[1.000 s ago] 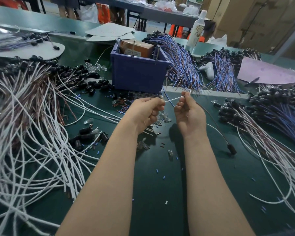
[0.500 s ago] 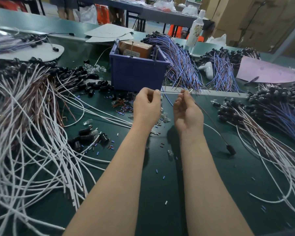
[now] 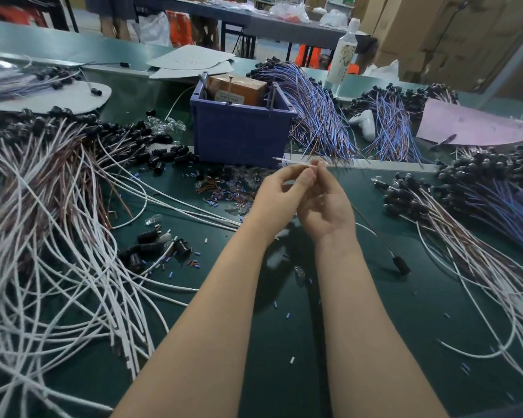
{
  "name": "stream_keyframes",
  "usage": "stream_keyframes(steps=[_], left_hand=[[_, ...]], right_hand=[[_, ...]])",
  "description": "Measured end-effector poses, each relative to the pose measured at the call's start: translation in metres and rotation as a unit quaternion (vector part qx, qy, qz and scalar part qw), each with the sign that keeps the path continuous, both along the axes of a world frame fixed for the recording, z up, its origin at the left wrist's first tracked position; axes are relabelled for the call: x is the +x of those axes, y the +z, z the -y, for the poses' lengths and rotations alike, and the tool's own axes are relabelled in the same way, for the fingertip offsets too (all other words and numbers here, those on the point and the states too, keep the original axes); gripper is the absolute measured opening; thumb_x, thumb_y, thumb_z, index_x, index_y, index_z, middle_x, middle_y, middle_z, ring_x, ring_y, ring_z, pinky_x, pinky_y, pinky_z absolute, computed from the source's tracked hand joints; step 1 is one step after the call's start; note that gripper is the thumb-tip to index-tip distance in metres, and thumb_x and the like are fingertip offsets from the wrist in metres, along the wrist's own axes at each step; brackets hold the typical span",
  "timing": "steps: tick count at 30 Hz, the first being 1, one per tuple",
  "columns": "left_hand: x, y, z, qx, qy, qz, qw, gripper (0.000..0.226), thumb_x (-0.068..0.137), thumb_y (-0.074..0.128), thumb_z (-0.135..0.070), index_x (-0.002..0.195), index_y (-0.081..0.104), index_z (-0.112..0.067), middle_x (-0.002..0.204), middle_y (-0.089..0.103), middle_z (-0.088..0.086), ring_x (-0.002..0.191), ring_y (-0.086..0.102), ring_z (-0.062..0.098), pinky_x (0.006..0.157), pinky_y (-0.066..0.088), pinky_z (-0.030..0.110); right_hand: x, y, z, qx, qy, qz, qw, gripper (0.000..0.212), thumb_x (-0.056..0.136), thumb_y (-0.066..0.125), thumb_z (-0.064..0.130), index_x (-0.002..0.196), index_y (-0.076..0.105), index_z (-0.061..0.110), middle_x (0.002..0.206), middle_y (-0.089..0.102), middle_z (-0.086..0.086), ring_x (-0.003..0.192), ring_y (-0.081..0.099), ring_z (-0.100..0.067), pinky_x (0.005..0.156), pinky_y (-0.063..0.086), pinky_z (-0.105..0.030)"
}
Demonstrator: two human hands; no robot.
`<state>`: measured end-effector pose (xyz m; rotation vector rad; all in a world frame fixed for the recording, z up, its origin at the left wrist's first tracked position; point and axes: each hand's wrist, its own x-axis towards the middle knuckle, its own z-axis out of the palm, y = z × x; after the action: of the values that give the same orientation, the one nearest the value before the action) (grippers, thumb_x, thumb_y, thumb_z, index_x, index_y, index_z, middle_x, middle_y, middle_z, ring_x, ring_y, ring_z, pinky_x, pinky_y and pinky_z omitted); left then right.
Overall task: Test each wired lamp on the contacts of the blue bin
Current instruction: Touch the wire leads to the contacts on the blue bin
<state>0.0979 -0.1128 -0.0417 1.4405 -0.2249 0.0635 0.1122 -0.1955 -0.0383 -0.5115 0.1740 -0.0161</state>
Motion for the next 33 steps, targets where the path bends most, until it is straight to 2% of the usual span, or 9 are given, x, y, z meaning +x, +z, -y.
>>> stream_keyframes(steps=[2,7,10,13,16,19,23,28,33], left_hand=[[0.001,0.0,0.001,0.014,0.017,0.01,1.0,0.024,0.098,0.049,-0.016,0.113,0.064,-0.005,0.099,0.067,0.004,0.079,0.06,-0.003,0.072,0.046,0.006],[0.004,0.0,-0.002,-0.024,0.072,-0.035,0.997,0.021,0.098,0.05,-0.019,0.088,0.067,-0.012,0.067,0.063,-0.008,0.055,0.055,-0.005,0.056,0.045,0.01],[0.007,0.002,-0.006,-0.084,0.107,-0.084,0.987,0.021,0.096,0.054,-0.018,0.079,0.066,-0.017,0.072,0.065,-0.003,0.068,0.06,0.006,0.064,0.05,0.018],[0.009,0.005,-0.009,-0.157,0.119,-0.142,0.97,0.018,0.094,0.058,-0.015,0.077,0.065,-0.012,0.079,0.061,0.007,0.079,0.053,0.021,0.069,0.045,0.028],[0.01,0.008,-0.011,-0.215,0.15,-0.176,0.949,0.023,0.094,0.056,-0.013,0.072,0.06,-0.011,0.068,0.06,0.004,0.061,0.055,0.015,0.054,0.046,0.022],[0.012,0.012,-0.017,-0.224,0.214,-0.169,0.936,0.026,0.097,0.052,-0.015,0.072,0.057,-0.009,0.059,0.058,-0.001,0.041,0.054,0.005,0.039,0.043,0.014],[0.014,0.014,-0.031,-0.172,0.273,-0.11,0.94,0.021,0.102,0.038,-0.017,0.097,0.052,-0.002,0.074,0.063,0.002,0.061,0.062,0.009,0.062,0.054,0.022],[0.018,0.028,-0.041,-0.134,0.288,-0.065,0.946,0.019,0.103,0.031,-0.02,0.091,0.043,-0.013,0.065,0.057,-0.003,0.042,0.053,-0.002,0.047,0.043,0.015],[0.022,0.042,-0.043,-0.03,0.228,0.015,0.973,0.017,0.099,0.047,-0.018,0.087,0.055,-0.009,0.07,0.059,0.003,0.06,0.055,0.012,0.057,0.047,0.026]], right_hand=[[0.0,-0.001,-0.005,-0.07,-0.015,0.006,0.997,0.014,0.095,0.052,0.007,0.084,0.061,0.005,0.073,0.065,-0.007,0.071,0.06,-0.016,0.089,0.048,-0.03],[-0.005,-0.003,-0.018,-0.203,-0.021,0.012,0.979,0.014,0.092,0.058,0.008,0.082,0.067,0.011,0.067,0.068,0.0,0.062,0.056,-0.012,0.057,0.047,-0.02],[-0.008,-0.003,-0.026,-0.272,-0.043,0.033,0.961,0.013,0.092,0.058,0.008,0.083,0.067,0.011,0.065,0.065,0.003,0.049,0.052,-0.003,0.044,0.041,-0.014],[-0.01,-0.001,-0.031,-0.336,-0.064,0.05,0.938,0.012,0.093,0.059,0.01,0.085,0.067,0.013,0.067,0.065,0.006,0.042,0.05,0.003,0.04,0.036,-0.01],[-0.011,0.0,-0.036,-0.378,-0.037,0.03,0.925,0.012,0.094,0.059,0.017,0.096,0.066,0.007,0.072,0.064,0.002,0.043,0.049,0.002,0.044,0.037,-0.011],[-0.015,0.008,-0.031,-0.54,0.097,0.004,0.836,0.025,0.095,0.056,0.032,0.089,0.061,0.008,0.065,0.054,0.0,0.043,0.042,-0.005,0.044,0.035,-0.018],[-0.03,0.036,-0.013,-0.632,0.156,0.078,0.755,0.024,0.095,0.055,0.027,0.083,0.063,0.008,0.05,0.052,0.007,0.037,0.041,-0.003,0.038,0.034,-0.014],[-0.02,0.062,-0.023,-0.688,-0.105,0.185,0.694,0.016,0.096,0.053,0.018,0.103,0.066,0.014,0.088,0.068,0.003,0.074,0.061,-0.004,0.069,0.052,-0.022],[0.001,0.057,-0.043,-0.758,-0.073,0.214,0.612,0.028,0.099,0.047,0.017,0.12,0.062,0.009,0.117,0.064,-0.006,0.109,0.057,-0.018,0.096,0.043,-0.03]])
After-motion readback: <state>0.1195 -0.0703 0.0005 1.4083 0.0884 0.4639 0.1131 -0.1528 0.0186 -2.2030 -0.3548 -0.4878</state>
